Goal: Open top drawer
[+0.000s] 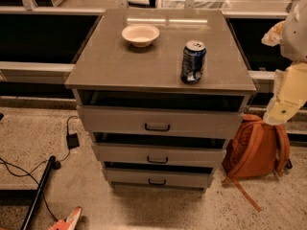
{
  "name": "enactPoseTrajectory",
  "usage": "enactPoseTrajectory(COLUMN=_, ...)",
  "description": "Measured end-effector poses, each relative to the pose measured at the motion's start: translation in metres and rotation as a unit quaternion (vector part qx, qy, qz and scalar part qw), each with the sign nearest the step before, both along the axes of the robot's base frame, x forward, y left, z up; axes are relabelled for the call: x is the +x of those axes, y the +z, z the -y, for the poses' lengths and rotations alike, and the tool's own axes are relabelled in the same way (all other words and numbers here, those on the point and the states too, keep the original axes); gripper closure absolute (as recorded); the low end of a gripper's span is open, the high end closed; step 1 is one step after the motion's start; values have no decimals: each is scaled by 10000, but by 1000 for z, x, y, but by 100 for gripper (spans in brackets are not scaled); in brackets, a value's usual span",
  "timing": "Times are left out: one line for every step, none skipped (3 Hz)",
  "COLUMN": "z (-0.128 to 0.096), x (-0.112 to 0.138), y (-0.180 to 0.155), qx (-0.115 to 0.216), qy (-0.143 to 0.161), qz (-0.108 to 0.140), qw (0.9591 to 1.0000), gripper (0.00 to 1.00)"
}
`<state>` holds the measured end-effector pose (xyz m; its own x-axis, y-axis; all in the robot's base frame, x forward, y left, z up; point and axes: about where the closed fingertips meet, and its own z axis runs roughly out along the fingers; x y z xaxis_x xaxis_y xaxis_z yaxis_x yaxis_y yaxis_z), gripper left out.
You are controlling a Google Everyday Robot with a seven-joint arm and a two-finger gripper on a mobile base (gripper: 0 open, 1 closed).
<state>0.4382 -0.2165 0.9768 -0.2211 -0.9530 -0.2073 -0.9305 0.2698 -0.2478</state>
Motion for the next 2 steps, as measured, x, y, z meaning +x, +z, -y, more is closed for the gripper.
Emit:
enactPoseTrajectory(z=0, x=0, y=0, qx=0, qy=0, qz=0, qw=10000, gripper=0)
enactPoseTrajectory(z=-3, x=10, y=-25, qx=58, qy=-1, qz=-91, qw=9999, gripper=0)
